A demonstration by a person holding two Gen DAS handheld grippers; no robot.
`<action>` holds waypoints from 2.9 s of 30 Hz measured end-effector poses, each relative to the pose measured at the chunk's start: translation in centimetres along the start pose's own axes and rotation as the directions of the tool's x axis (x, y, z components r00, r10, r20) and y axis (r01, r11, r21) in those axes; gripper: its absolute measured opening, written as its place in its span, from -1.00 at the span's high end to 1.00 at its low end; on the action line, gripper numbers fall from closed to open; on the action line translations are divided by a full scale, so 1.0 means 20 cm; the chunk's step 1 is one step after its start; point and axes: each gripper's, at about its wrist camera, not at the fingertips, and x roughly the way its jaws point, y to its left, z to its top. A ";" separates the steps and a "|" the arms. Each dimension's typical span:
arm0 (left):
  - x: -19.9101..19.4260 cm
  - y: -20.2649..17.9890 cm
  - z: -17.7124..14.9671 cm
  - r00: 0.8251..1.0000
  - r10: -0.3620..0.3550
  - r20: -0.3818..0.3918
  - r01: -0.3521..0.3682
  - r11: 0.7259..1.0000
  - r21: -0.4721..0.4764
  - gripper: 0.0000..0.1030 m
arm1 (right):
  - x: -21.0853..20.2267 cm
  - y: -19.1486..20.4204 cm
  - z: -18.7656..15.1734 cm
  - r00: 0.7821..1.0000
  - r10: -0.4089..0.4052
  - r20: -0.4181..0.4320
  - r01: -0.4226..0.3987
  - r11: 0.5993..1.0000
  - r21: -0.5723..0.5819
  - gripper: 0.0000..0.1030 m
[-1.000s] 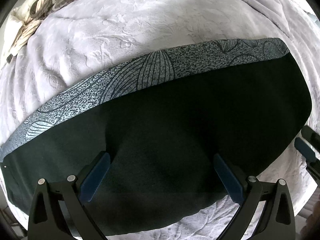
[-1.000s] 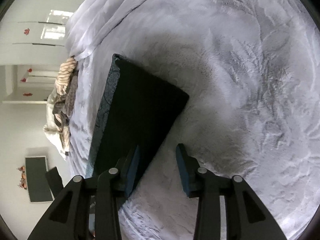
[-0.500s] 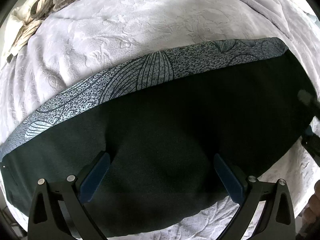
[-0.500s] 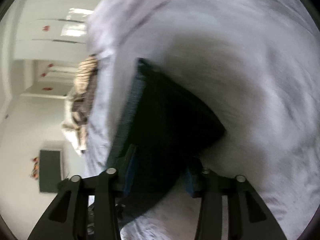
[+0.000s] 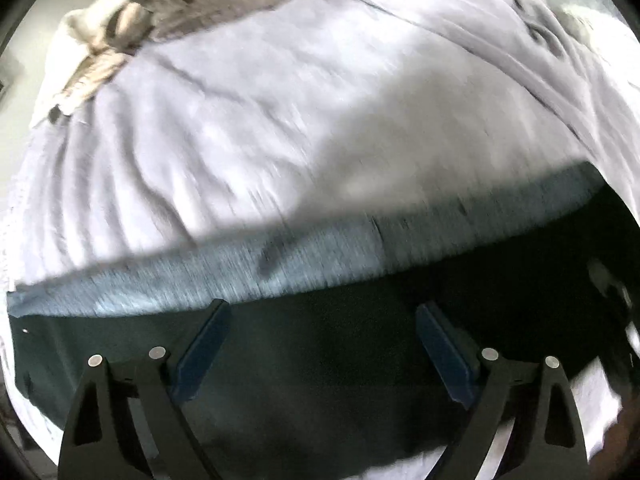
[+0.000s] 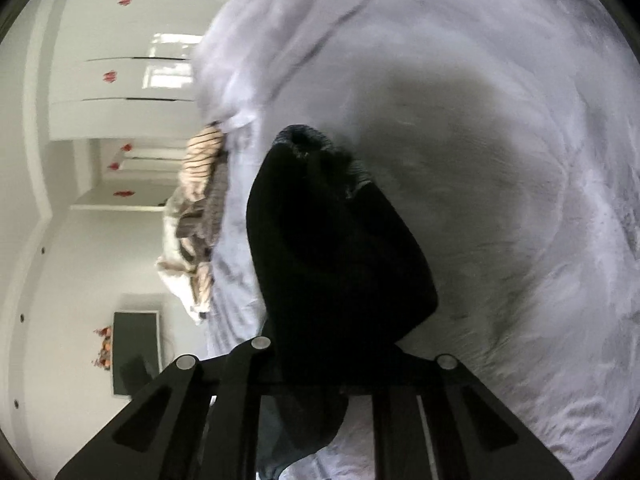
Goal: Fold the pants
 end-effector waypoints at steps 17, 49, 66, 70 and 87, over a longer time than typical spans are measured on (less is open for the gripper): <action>-0.02 0.42 0.01 0.992 -0.122 0.003 0.122 0.992 -0.020 -0.91 | 0.01 0.68 -0.33 0.996 -0.072 -0.051 0.042 0.899 -0.436 0.74; -0.01 1.23 -0.40 0.880 -0.432 -0.197 0.408 0.900 -0.152 -0.91 | 0.41 0.55 -1.19 0.902 -0.306 -0.304 0.225 0.935 -0.274 -0.04; 0.04 1.13 -0.46 0.784 -0.591 -0.188 0.549 0.803 -0.232 -0.91 | 0.25 0.13 -1.18 0.946 -0.045 -0.320 0.101 0.982 0.162 -0.20; 0.07 1.04 -0.46 0.771 -0.601 -0.210 0.562 0.797 -0.219 -0.91 | 0.32 0.11 -1.20 0.947 -0.003 -0.322 0.074 0.975 0.209 0.35; -0.04 1.01 -0.36 0.805 -0.560 -0.195 0.546 0.828 -0.127 0.21 | 0.50 0.31 -1.20 0.955 0.018 -0.295 0.040 0.981 0.192 0.75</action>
